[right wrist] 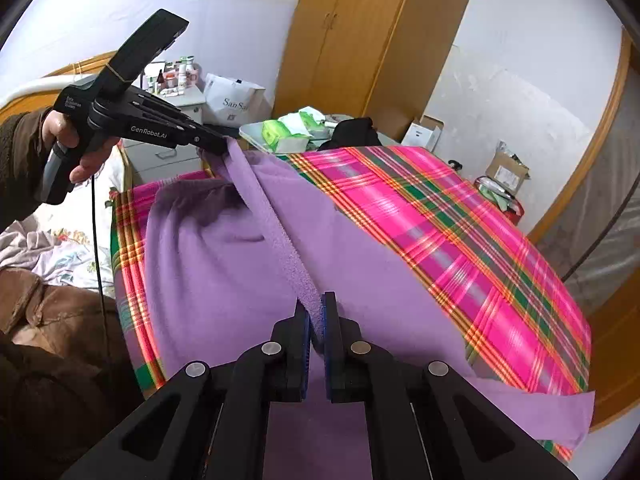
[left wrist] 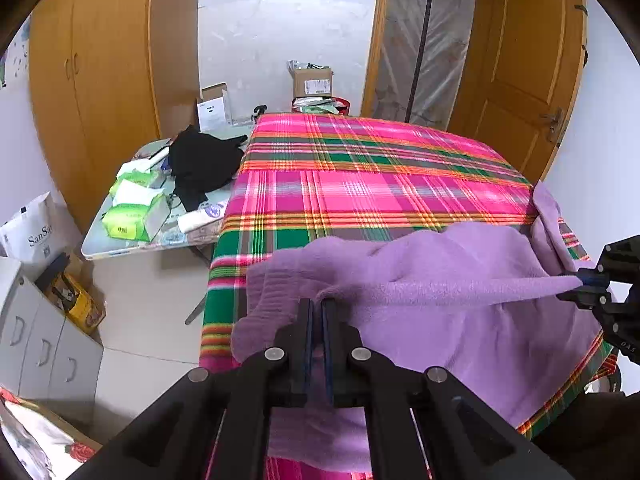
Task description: Fold clothes
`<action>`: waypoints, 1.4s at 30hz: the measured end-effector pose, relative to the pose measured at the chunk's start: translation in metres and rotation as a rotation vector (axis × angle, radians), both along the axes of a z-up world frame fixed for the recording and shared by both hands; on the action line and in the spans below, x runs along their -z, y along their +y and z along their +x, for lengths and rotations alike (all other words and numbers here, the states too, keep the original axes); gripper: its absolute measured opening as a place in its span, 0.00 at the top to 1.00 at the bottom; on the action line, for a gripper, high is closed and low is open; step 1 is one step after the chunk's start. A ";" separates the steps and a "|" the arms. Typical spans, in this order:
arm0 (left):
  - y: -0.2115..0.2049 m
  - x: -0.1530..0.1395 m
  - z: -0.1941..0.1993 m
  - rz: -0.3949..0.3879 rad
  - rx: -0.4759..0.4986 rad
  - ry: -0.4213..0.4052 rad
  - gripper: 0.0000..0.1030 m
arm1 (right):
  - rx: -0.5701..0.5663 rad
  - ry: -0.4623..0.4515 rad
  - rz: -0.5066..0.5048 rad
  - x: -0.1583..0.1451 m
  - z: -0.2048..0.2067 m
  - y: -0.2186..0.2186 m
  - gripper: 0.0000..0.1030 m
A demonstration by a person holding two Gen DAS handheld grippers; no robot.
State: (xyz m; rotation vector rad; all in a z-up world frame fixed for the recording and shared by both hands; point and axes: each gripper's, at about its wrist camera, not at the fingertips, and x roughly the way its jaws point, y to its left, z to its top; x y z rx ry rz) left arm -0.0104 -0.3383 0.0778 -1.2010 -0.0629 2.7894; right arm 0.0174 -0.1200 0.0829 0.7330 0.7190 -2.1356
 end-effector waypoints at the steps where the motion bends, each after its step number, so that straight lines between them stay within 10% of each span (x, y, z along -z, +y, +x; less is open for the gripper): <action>1: 0.001 0.002 0.002 -0.001 -0.001 -0.003 0.96 | 0.000 -0.001 0.001 0.001 0.001 0.000 0.95; 24: -0.014 0.036 0.052 0.156 -0.143 -0.029 0.92 | 0.036 -0.132 0.010 0.056 0.021 0.012 0.95; 34: -0.052 0.045 0.054 0.562 -0.231 -0.053 0.75 | 0.038 -0.149 0.029 0.072 0.025 0.017 0.95; 42: -0.075 0.063 0.036 0.723 -0.358 -0.131 0.69 | 0.042 -0.135 0.027 0.076 0.027 0.018 0.95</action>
